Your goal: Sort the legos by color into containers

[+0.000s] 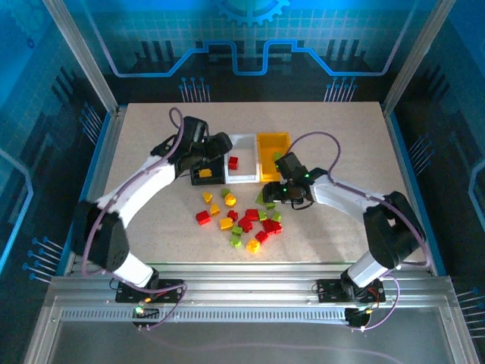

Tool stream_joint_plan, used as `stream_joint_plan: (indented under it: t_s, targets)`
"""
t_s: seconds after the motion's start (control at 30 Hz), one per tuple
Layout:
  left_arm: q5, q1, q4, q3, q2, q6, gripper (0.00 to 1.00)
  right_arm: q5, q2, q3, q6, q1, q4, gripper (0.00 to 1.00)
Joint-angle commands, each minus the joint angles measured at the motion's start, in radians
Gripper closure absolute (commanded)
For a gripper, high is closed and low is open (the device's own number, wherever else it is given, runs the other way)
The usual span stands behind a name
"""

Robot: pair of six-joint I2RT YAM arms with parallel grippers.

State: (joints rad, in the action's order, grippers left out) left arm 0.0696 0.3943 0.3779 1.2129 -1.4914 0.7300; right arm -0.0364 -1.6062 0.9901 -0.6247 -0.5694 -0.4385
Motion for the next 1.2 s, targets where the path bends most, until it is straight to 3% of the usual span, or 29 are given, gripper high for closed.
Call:
stream_joint_plan:
  t_s: [0.0, 0.27, 0.6, 0.93, 1.17]
  targets:
    - [-0.036, 0.037, -0.017, -0.128, 0.118, 0.002, 0.01, 0.015, -0.053, 0.038, -0.008, -0.015, 0.03, 0.29]
    - [-0.005, 0.056, -0.01, -0.437, 0.416, 0.066, 0.01, 0.006, -0.153, 0.071, 0.009, -0.043, 0.036, 0.4]
    - [0.042, 0.051, 0.047, -0.591, 0.568, 0.098, 0.01, -0.017, -0.111, 0.039, 0.01, -0.045, 0.03, 0.67]
    - [0.043, 0.049, 0.029, -0.619, 0.562, 0.111, 0.01, -0.083, 0.083, 0.144, 0.075, 0.011, -0.078, 0.7]
    - [0.026, 0.05, 0.032, -0.64, 0.551, 0.139, 0.01, -0.129, -0.133, 0.408, 0.113, 0.105, -0.124, 0.69]
